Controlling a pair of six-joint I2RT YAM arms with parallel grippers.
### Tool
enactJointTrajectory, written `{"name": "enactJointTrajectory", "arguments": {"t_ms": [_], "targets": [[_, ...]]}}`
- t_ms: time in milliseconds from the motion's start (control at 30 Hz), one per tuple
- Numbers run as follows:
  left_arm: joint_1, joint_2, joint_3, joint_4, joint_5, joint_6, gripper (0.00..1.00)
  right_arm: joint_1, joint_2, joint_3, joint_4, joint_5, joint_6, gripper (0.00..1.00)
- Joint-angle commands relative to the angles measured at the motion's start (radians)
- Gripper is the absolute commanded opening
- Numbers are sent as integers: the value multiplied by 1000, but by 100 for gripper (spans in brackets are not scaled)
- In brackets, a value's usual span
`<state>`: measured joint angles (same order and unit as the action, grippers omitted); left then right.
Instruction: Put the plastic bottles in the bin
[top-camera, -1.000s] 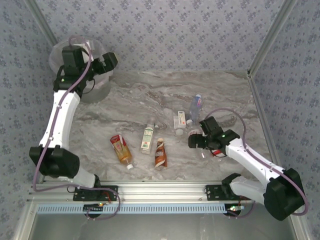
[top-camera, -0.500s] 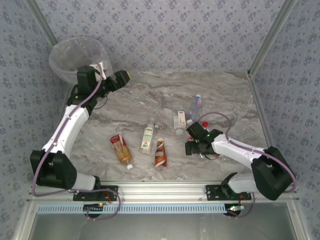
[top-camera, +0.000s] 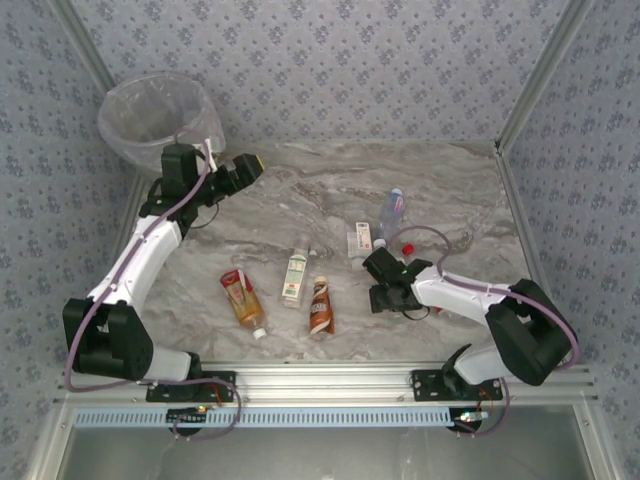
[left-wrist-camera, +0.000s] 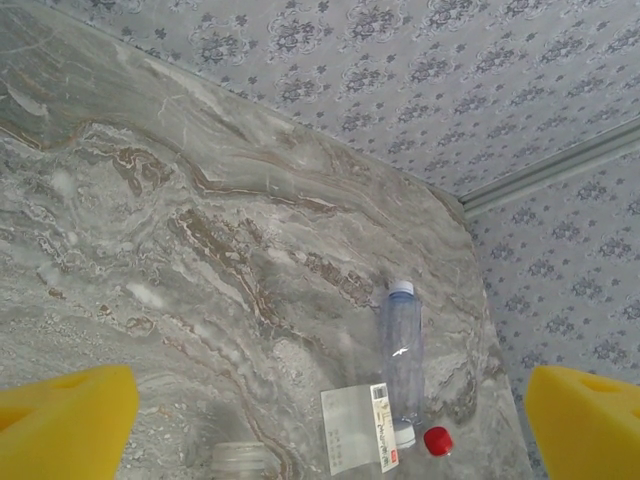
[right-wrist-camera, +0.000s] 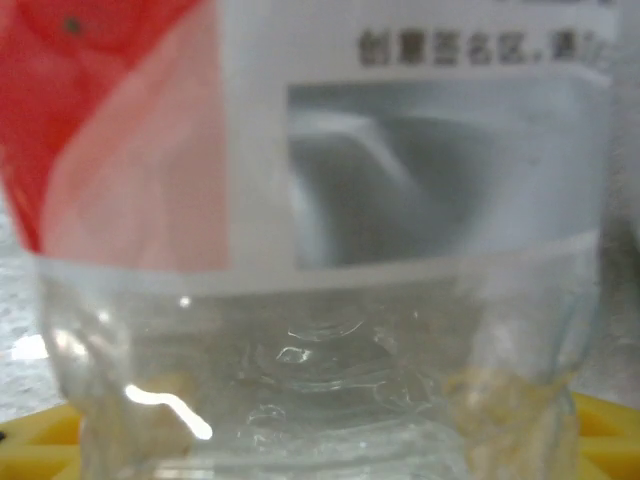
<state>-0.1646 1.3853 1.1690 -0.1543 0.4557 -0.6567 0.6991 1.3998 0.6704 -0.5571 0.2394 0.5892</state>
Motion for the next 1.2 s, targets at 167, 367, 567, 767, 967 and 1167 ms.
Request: {"name": "enactJointTrajectory", "arguments": {"t_ms": [167, 367, 567, 767, 967, 1167], "targets": [[-5, 3, 4, -6, -10, -21, 99, 17, -112, -9, -9, 137, 14, 58], [-72, 4, 16, -29, -87, 33, 99, 28, -227, -23, 16, 164, -9, 57], [-130, 65, 78, -68, -4, 65, 99, 32, -289, -3, 97, 119, -36, 57], [-168, 90, -3, 149, 156, -22, 99, 40, -317, 9, 273, 14, -53, 57], [-232, 115, -16, 223, 231, -29, 99, 44, -300, 15, 399, -89, -58, 58], [-284, 174, 16, 213, 250, -37, 99, 45, -273, 37, 485, -169, -71, 59]]}}
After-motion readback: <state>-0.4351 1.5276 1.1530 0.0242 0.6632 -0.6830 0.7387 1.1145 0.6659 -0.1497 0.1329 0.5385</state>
